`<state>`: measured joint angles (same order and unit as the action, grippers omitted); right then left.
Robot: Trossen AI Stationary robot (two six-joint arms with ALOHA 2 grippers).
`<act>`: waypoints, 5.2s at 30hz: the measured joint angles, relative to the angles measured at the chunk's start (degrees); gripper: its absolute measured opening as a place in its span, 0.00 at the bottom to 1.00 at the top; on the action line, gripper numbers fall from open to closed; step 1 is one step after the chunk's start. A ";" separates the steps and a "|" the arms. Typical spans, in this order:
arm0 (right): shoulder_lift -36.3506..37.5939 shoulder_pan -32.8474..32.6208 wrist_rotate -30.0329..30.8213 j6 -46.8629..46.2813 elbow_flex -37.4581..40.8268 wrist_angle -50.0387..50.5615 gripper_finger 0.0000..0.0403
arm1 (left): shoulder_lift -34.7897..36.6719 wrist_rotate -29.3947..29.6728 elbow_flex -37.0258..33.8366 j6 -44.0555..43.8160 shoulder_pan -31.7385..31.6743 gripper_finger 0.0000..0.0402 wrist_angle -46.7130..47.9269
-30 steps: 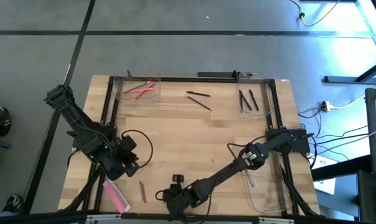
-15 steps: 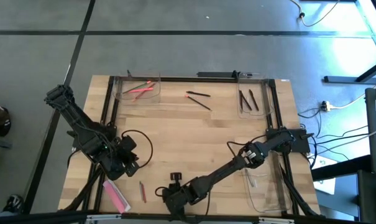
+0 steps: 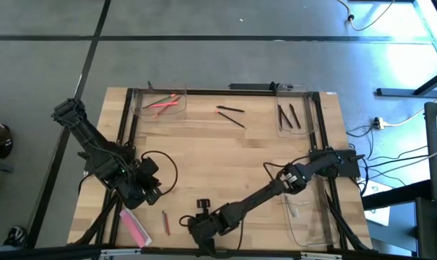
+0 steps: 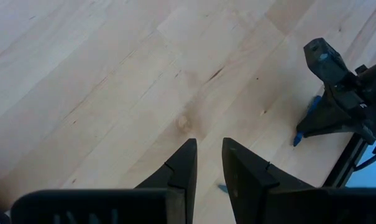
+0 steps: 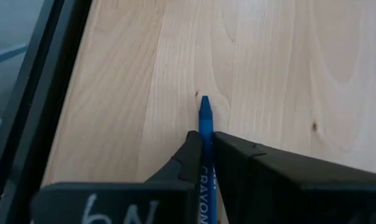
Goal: Sort crayons/erasers/pens/pencils in bins
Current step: Put the blue crayon into the bottom transparent bin
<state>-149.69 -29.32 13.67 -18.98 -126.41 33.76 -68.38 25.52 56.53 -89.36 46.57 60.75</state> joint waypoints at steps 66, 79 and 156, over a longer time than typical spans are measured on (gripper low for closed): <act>24.74 -3.75 16.78 -14.92 -8.33 56.14 0.09 | 0.00 13.30 0.00 24.13 0.00 0.17 -21.03; 27.45 -5.94 16.77 -13.67 -7.54 56.26 0.09 | -7.12 16.26 0.00 36.38 -1.35 0.17 -34.91; 64.70 -29.49 2.69 -106.77 80.63 15.62 0.09 | -8.85 -5.16 24.57 77.27 -21.36 0.17 -23.99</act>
<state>-84.99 -58.81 16.37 -125.75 -45.78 49.38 -77.23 20.36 81.10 -12.09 25.21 36.76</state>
